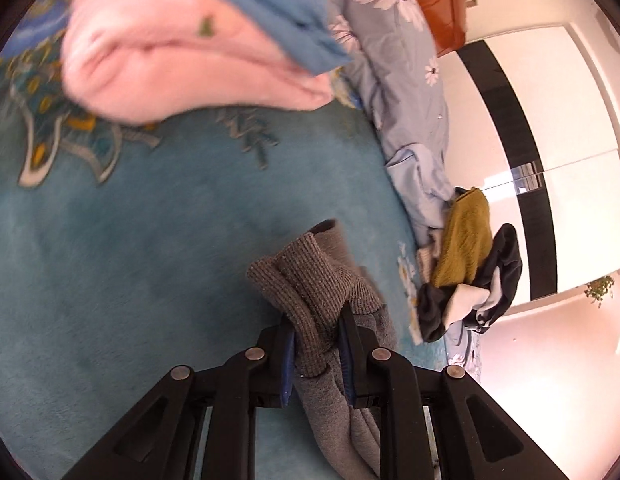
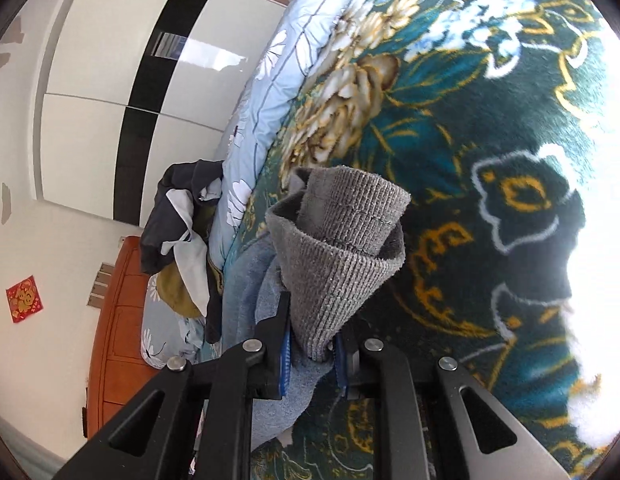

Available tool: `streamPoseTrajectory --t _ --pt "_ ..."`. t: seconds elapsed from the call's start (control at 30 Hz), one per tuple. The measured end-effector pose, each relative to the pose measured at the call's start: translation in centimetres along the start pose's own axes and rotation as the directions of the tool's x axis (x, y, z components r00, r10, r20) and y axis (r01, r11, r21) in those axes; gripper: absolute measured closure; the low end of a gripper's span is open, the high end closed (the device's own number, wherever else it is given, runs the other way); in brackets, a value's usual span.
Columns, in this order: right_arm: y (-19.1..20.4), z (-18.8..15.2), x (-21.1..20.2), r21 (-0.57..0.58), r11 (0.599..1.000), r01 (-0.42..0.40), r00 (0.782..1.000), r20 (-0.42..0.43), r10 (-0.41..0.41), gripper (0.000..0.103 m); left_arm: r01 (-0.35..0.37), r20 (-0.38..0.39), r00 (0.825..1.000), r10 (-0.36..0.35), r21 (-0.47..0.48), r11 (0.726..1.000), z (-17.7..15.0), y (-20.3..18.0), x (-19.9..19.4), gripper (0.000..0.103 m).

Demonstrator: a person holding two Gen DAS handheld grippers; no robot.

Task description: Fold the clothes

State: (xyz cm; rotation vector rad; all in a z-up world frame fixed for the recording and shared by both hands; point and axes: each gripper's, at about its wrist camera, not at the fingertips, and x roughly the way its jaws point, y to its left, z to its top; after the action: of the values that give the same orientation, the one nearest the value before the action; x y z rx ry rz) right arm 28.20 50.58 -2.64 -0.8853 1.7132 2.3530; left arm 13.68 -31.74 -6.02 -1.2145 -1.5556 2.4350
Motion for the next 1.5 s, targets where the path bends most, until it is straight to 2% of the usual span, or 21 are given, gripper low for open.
streamPoseTrajectory --t 0.2,0.33,0.47,0.53,0.63,0.73,0.77,0.87,0.9,0.97,1.0,1.03,1.1,1.2,1.27,1.33,1.37,1.5 --pt "-1.6 -0.2 0.6 0.044 0.999 0.015 0.999 -0.029 -0.014 0.085 0.033 -0.015 0.999 -0.035 -0.071 0.997 -1.1 3.1 0.2 0.081" --pt "-2.1 -0.5 0.0 0.057 0.998 0.025 0.999 -0.048 -0.022 0.081 0.071 -0.027 0.997 -0.074 -0.085 0.994 -1.3 3.6 -0.6 0.077" --pt "-2.1 -0.3 -2.9 0.042 0.997 0.065 0.998 -0.007 -0.064 0.077 0.029 0.013 1.0 -0.028 -0.078 0.997 -1.3 3.8 -2.8 0.062" --pt "-1.7 -0.2 -4.8 0.022 0.995 0.099 0.994 0.041 -0.1 0.077 -0.001 0.047 0.999 0.005 -0.08 0.997 -1.5 3.9 -4.3 0.06" --pt "-0.7 -0.1 -7.1 -0.012 0.994 0.111 0.99 0.093 -0.109 0.074 0.036 0.081 0.996 -0.032 -0.054 0.998 -2.4 3.1 -6.0 0.056" --pt "1.7 -0.1 -6.3 -0.101 0.987 0.129 0.989 0.092 -0.119 0.073 0.064 0.041 0.997 -0.066 0.043 0.997 -4.1 0.2 -6.0 0.049" --pt "2.6 0.3 -5.7 -0.141 0.98 0.14 0.988 0.087 -0.129 0.069 0.073 0.015 0.997 -0.075 0.088 0.993 -5.0 -1.0 -5.7 0.048" --pt "4.6 1.6 -3.6 -0.252 0.95 0.182 0.983 0.069 -0.17 0.063 0.098 -0.064 0.994 -0.087 0.196 0.976 -7.6 -4.0 -4.6 0.042" --pt "4.9 2.0 -2.9 -0.3 0.929 0.219 0.976 0.07 -0.208 0.062 0.108 -0.092 0.992 -0.09 0.22 0.969 -8.4 -4.7 -4.1 0.042" --pt "5.5 2.6 -1.1 -0.4 0.861 0.314 0.948 0.082 -0.308 0.062 0.128 -0.143 0.985 -0.095 0.246 0.961 -10.0 -5.5 -3.1 0.041" --pt "5.3 3.1 -0.3 -0.435 0.838 0.329 0.94 0.07 -0.333 0.062 0.138 -0.166 0.981 -0.099 0.247 0.959 -10.6 -5.7 -2.6 0.041" --pt "5.0 3.6 0.5 -0.455 0.829 0.325 0.938 0.042 -0.345 0.062 0.138 -0.183 0.979 -0.094 0.242 0.96 -11.1 -5.7 -2.2 0.041" --pt "4.8 4.0 1.3 -0.467 0.836 0.287 0.942 -0.018 -0.334 0.062 0.131 -0.206 0.975 -0.082 0.235 0.963 -11.9 -5.3 -1.6 0.041" --pt "5.5 3.1 1.2 -0.52 0.831 0.196 0.957 -0.083 -0.278 0.059 0.124 -0.217 0.974 -0.07 0.247 0.961 -13.2 -5.6 -1.4 0.041" --pt "5.5 2.8 1.0 -0.551 0.819 0.157 0.957 -0.12 -0.264 0.059 0.128 -0.222 0.972 -0.071 0.252 0.959 -13.9 -5.7 -1.6 0.041" --pt "4.9 2.9 0.9 -0.555 0.818 0.149 0.951 -0.145 -0.272 0.063 0.142 -0.229 0.97 -0.084 0.252 0.957 -14.3 -5.8 -1.7 0.041" --pt "4.5 3.1 0.9 -0.555 0.818 0.153 0.948 -0.151 -0.279 0.068 0.146 -0.231 0.969 -0.087 0.253 0.956 -14.4 -5.8 -1.7 0.041" --pt "2.9 3.5 1.3 -0.507 0.849 0.148 0.95 -0.166 -0.265 0.08 0.152 -0.244 0.966 -0.088 0.255 0.955 -15.0 -6.4 -1.2 0.039"
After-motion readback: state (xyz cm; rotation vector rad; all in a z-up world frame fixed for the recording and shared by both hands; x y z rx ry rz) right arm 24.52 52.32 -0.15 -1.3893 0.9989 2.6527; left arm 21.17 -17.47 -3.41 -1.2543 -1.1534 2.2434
